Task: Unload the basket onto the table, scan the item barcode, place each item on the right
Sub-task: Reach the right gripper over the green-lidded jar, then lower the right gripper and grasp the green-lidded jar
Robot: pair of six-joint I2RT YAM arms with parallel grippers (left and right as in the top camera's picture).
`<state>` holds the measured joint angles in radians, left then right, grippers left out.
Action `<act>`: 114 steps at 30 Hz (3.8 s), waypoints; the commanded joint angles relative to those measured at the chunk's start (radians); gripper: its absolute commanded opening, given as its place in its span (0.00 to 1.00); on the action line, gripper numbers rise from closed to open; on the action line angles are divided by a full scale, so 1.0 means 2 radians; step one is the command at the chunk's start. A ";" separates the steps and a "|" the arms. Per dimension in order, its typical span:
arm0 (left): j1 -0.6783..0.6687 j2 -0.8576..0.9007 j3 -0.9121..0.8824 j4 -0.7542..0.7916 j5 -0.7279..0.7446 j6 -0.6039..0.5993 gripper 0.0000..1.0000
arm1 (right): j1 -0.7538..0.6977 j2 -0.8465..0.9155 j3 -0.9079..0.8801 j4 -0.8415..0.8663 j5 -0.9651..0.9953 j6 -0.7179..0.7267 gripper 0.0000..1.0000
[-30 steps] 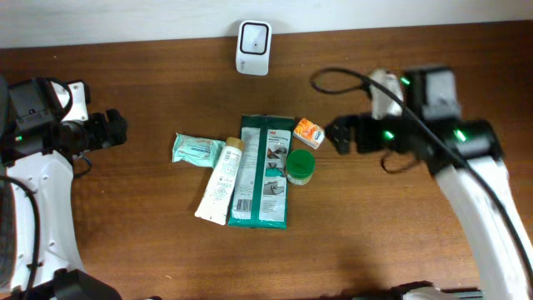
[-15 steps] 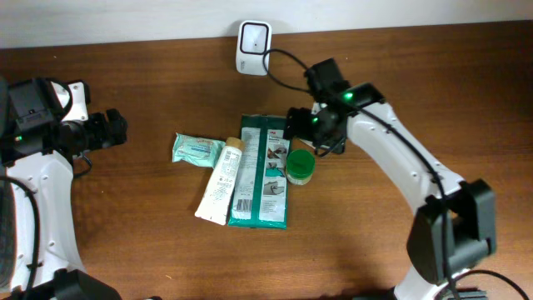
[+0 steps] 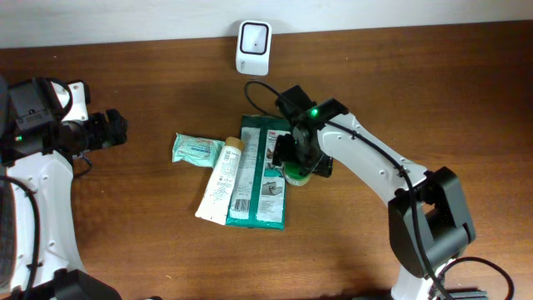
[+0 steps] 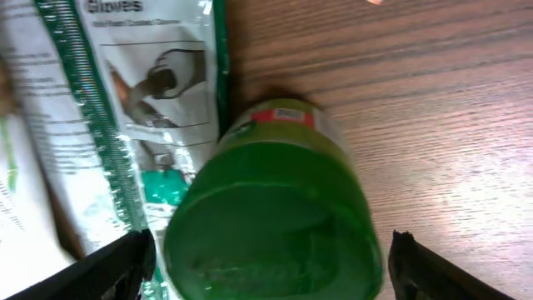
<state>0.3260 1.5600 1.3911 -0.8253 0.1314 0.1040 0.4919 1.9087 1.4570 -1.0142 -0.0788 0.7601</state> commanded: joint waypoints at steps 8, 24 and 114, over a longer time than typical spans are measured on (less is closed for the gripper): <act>0.001 -0.001 0.000 0.001 0.005 -0.007 0.99 | 0.002 0.005 0.037 0.004 0.046 -0.311 0.53; 0.001 -0.001 0.000 0.001 0.005 -0.007 0.99 | -0.025 0.006 0.039 -0.087 -0.052 -0.886 0.93; 0.001 -0.001 0.000 0.001 0.005 -0.007 0.99 | -0.013 0.006 0.009 -0.012 -0.032 -0.153 0.89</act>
<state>0.3260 1.5600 1.3911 -0.8249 0.1314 0.1036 0.4622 1.9236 1.5078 -1.0527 -0.1337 0.4397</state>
